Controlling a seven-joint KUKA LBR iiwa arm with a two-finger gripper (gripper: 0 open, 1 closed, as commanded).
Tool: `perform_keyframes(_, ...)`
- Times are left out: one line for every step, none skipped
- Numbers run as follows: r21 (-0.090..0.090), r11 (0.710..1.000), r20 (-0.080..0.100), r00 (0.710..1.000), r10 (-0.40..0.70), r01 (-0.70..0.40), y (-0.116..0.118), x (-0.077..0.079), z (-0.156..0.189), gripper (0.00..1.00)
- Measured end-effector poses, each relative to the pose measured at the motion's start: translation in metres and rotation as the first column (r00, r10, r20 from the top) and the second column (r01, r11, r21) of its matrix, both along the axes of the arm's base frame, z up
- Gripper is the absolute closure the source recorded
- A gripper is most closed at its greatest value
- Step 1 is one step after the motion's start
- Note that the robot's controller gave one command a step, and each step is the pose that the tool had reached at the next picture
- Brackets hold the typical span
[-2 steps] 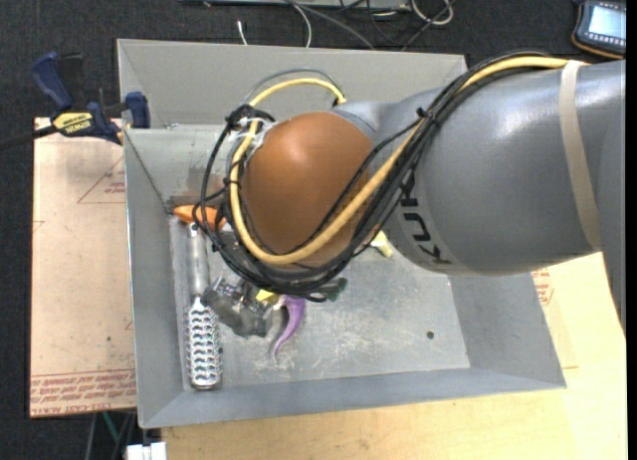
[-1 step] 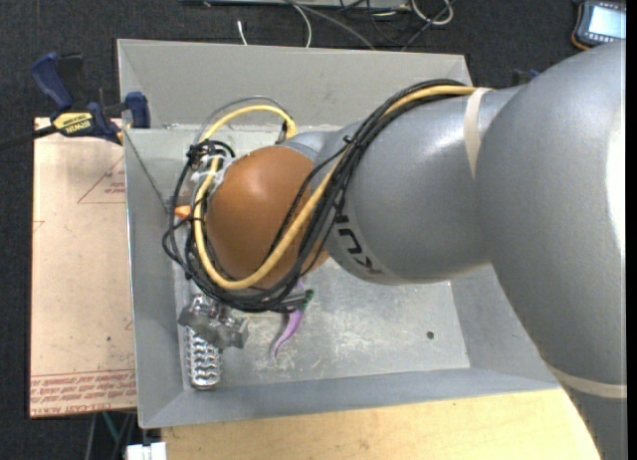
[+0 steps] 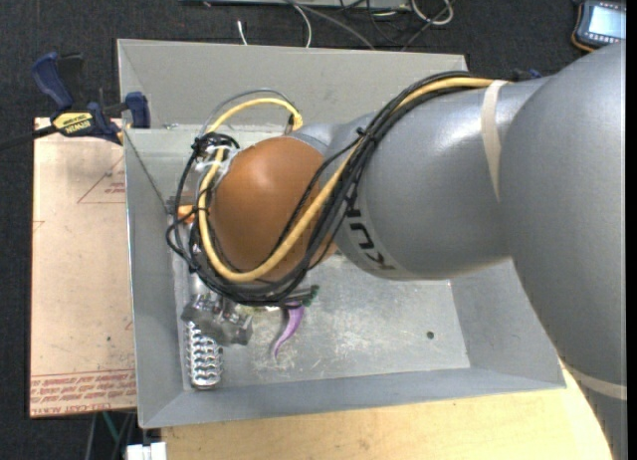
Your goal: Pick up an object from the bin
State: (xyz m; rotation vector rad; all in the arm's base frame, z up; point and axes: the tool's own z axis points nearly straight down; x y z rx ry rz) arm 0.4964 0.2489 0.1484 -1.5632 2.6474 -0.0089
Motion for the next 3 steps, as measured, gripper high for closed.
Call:
perform_keyframes(0.019, 0.962, -0.005, 0.962, -0.273, 0.273, -0.006, -0.01, -0.069, 1.0)
perform_keyframes(0.013, 0.974, -0.008, 0.975, -0.224, 0.224, -0.005, -0.007, -0.056, 1.0)
perform_keyframes(0.029, 0.896, -0.014, 0.897, -0.442, 0.443, -0.08, 0.073, -0.079, 0.0)
